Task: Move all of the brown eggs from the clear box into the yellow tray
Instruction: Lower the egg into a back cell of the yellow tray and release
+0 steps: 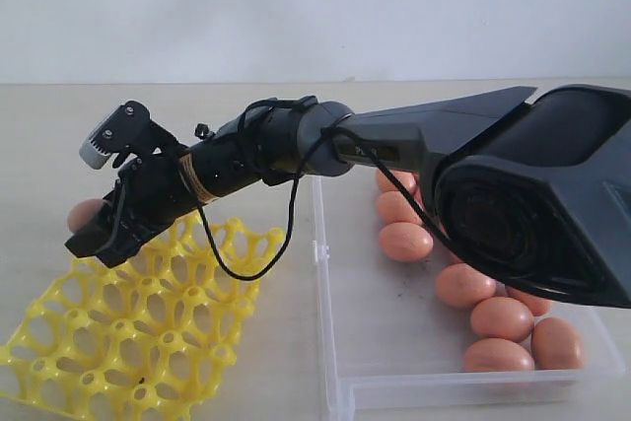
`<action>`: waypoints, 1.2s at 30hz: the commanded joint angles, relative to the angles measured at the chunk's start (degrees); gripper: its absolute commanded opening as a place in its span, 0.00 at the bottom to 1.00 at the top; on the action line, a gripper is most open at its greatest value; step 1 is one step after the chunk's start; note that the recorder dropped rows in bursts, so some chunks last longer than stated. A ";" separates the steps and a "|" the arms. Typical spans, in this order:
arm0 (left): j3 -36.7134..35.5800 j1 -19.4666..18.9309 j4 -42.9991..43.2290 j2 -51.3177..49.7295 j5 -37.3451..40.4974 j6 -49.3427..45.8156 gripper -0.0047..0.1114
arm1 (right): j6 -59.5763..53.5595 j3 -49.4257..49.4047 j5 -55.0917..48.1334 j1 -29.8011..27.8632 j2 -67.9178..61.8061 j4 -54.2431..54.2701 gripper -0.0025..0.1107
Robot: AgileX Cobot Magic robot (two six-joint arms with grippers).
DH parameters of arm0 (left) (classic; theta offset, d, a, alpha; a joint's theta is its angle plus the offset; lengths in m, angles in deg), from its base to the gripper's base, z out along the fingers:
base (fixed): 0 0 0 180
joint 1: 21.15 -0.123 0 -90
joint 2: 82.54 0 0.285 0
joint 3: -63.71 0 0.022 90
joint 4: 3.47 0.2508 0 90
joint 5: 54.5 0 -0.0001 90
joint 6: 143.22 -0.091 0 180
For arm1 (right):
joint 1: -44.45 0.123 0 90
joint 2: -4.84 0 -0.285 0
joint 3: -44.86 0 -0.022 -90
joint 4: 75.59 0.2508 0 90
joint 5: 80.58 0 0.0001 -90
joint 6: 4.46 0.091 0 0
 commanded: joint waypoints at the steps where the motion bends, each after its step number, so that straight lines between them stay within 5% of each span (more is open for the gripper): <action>1: 0.04 -0.09 -0.51 0.14 -0.78 0.51 0.07 | -0.90 -0.12 -0.46 -0.19 0.96 0.21 0.02; 31: 0.04 -0.09 -0.51 0.14 -0.68 0.51 0.07 | -5.63 -5.47 -10.11 -0.19 3.45 0.21 0.02; 36: 0.04 -0.09 -0.51 0.14 -0.68 0.51 0.07 | -5.15 -5.47 -9.78 -0.19 3.45 0.21 0.17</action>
